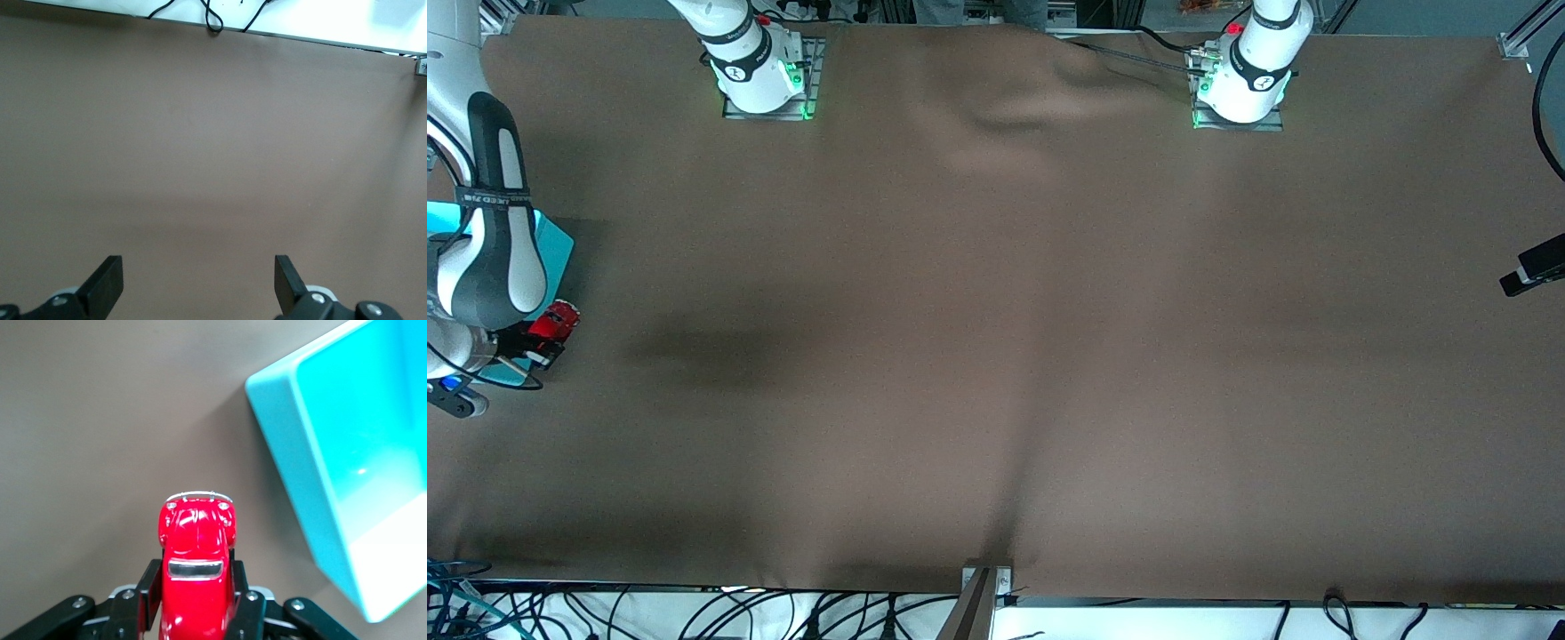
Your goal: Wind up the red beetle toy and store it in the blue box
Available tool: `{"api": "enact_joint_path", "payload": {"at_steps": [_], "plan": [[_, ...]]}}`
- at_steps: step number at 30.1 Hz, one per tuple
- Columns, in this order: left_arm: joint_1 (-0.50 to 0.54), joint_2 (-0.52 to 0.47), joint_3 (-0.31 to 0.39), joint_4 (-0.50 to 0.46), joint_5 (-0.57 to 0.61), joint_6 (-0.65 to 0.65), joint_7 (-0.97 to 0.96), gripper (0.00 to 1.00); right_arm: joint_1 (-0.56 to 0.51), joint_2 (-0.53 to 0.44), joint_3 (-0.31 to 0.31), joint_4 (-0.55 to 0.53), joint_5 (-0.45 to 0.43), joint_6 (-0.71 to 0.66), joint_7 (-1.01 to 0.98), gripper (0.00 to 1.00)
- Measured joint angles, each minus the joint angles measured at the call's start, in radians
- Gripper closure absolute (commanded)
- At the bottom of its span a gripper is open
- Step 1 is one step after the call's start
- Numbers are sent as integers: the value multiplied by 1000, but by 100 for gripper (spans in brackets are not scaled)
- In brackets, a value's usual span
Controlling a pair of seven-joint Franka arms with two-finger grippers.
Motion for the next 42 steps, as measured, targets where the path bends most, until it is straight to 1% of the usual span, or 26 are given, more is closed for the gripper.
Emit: {"api": "enact_joint_path", "payload": {"at_steps": [12, 18, 27, 30, 36, 42], "plan": [[0, 0, 0, 0, 0, 0, 0, 0, -36, -19, -73, 0, -1, -9, -252, 100], [0, 0, 0, 0, 0, 0, 0, 0, -84, -32, -97, 1, -1, -3, -376, 100], [0, 0, 0, 0, 0, 0, 0, 0, -158, -44, -121, 2, 1, 87, -469, 100], [0, 0, 0, 0, 0, 0, 0, 0, -187, -45, -123, 2, 26, 120, -499, 100], [0, 0, 0, 0, 0, 0, 0, 0, -248, -40, -131, -2, 124, 178, -573, 100], [0, 0, 0, 0, 0, 0, 0, 0, -287, -23, -135, -21, 149, 226, -592, 100]]}}
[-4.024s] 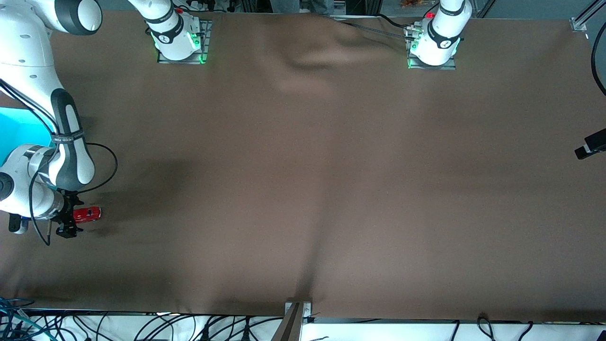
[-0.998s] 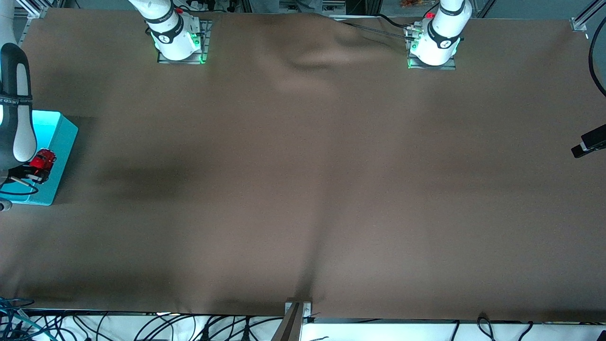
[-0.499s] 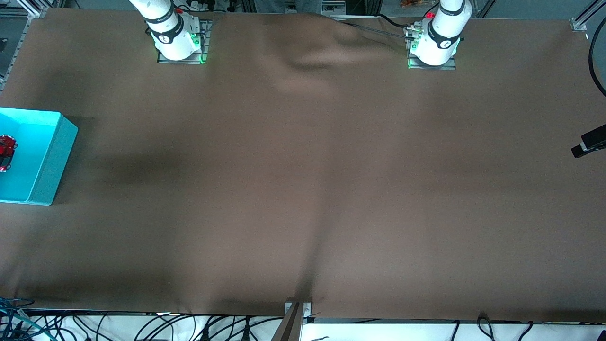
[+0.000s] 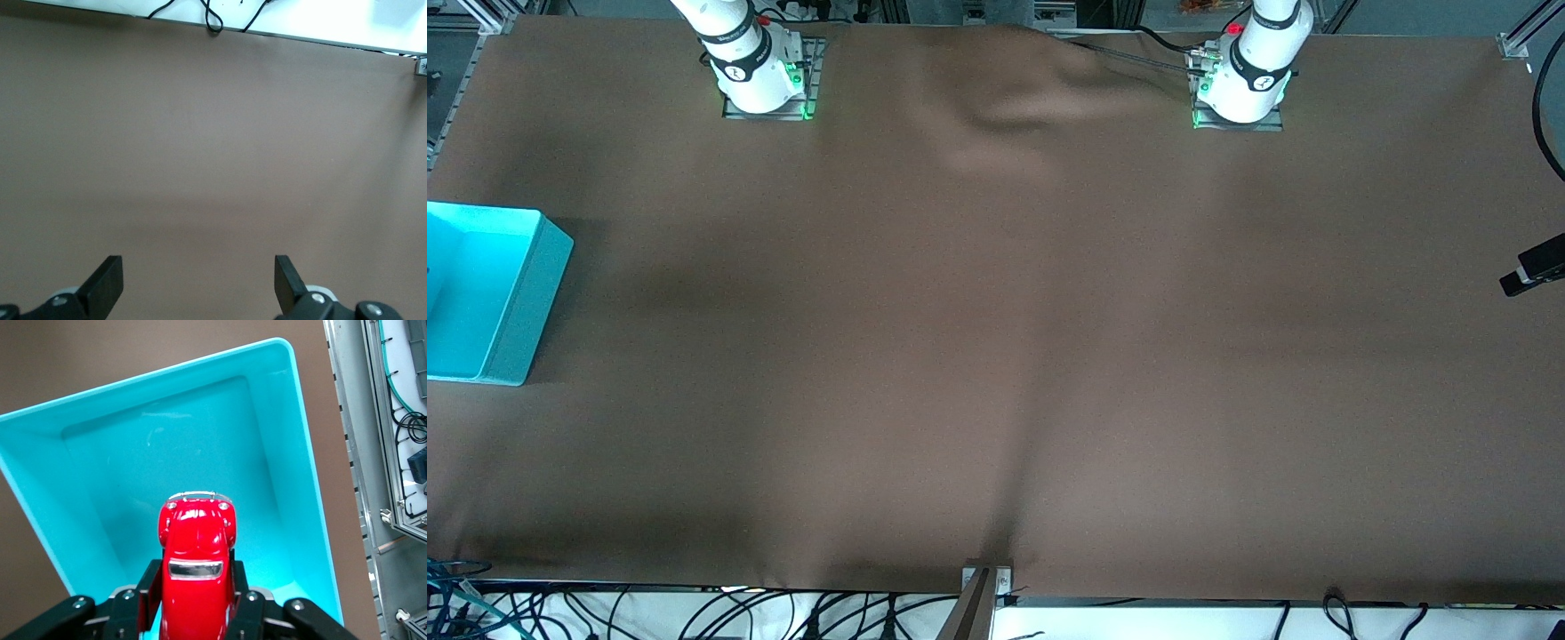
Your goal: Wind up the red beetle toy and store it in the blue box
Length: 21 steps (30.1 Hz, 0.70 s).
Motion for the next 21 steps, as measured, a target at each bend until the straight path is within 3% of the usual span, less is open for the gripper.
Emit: {"api": "enact_joint_path", "payload": {"at_steps": [9, 21], "plan": [[-1, 0, -3, 0, 0, 0, 0, 0, -61, 48, -2, -51, 57, 87, -68, 100], [-2, 0, -3, 0, 0, 0, 0, 0, -84, 62, -2, -143, 68, 202, -78, 100]]}}
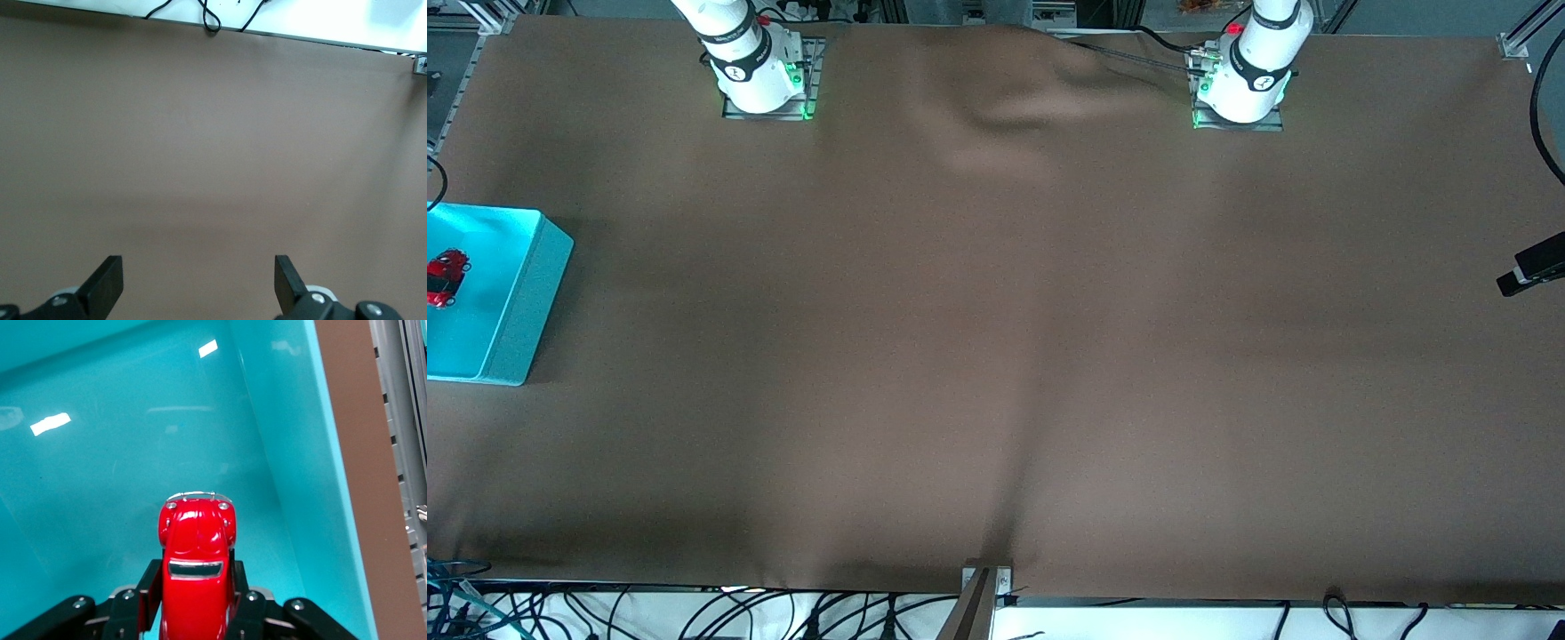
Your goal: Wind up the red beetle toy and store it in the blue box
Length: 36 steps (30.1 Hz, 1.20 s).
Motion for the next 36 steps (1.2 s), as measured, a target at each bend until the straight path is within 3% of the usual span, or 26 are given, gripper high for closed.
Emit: {"api": "enact_joint_path", "payload": {"at_steps": [16, 28, 31, 34, 35, 36], "plan": [[0, 0, 0, 0, 0, 0, 0, 0, -28, 2, 0, -126, 4, 153, -8, 100], [0, 0, 0, 0, 0, 0, 0, 0, -38, 14, 2, -140, 14, 184, -11, 97], [0, 0, 0, 0, 0, 0, 0, 0, -39, 14, 3, -140, 15, 185, -11, 75], [0, 0, 0, 0, 0, 0, 0, 0, -39, 14, 3, -140, 15, 186, -11, 16], [0, 0, 0, 0, 0, 0, 0, 0, -39, 14, 3, -140, 15, 186, -11, 4], [0, 0, 0, 0, 0, 0, 0, 0, -39, 14, 3, -140, 16, 187, -11, 0]]}}
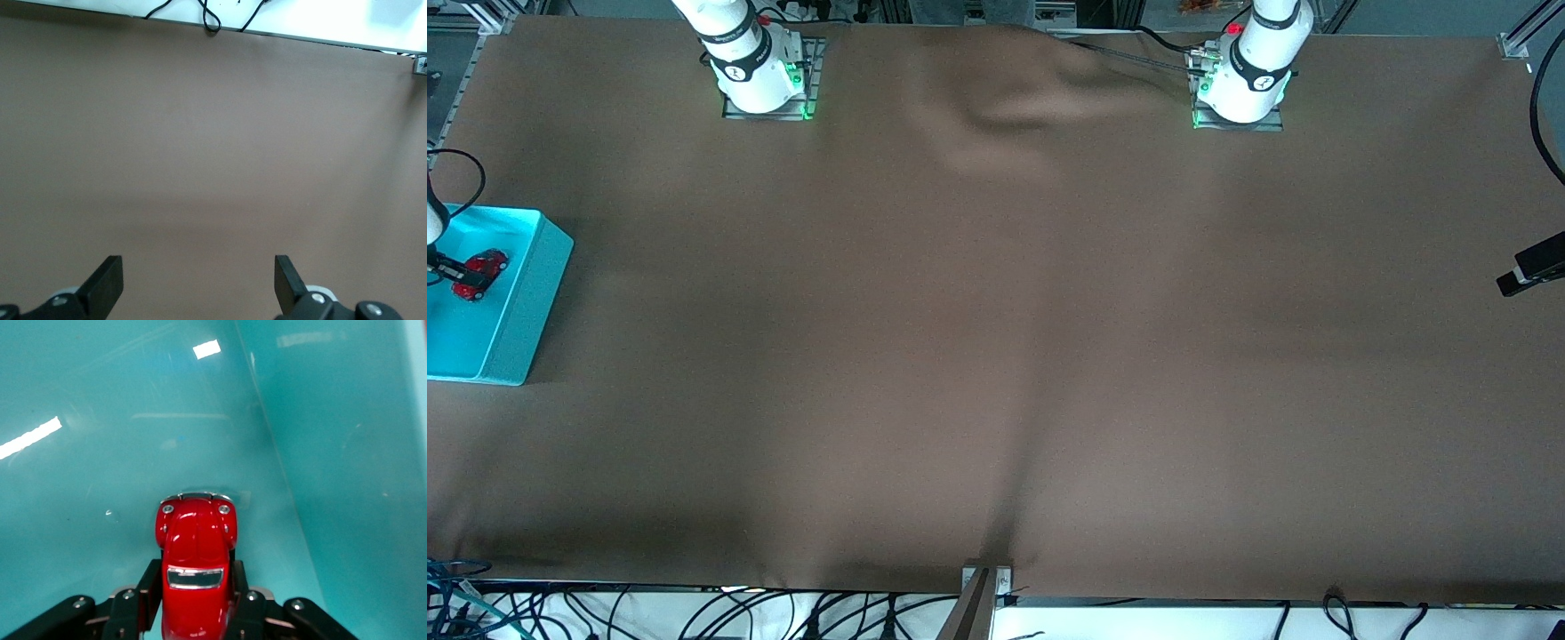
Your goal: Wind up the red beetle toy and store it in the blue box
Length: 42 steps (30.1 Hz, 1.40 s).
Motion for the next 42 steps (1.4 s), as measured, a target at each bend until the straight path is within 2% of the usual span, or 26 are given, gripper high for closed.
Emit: {"api": "enact_joint_path", "payload": {"at_steps": [19, 26, 35, 42], "plan": [[0, 0, 1, 0, 0, 0, 0, 0, -4, 4, 36, 11, 14, 0, 26, 0], [4, 0, 5, 0, 0, 0, 0, 0, -4, -13, 51, 74, 14, -131, 27, 0], [-1, -1, -2, 0, 0, 0, 1, 0, -4, -49, 78, 121, 13, -231, 30, 0], [-30, 5, -39, -3, 1, -7, 7, 0, 1, -93, 97, 131, 11, -304, 32, 0]]}}
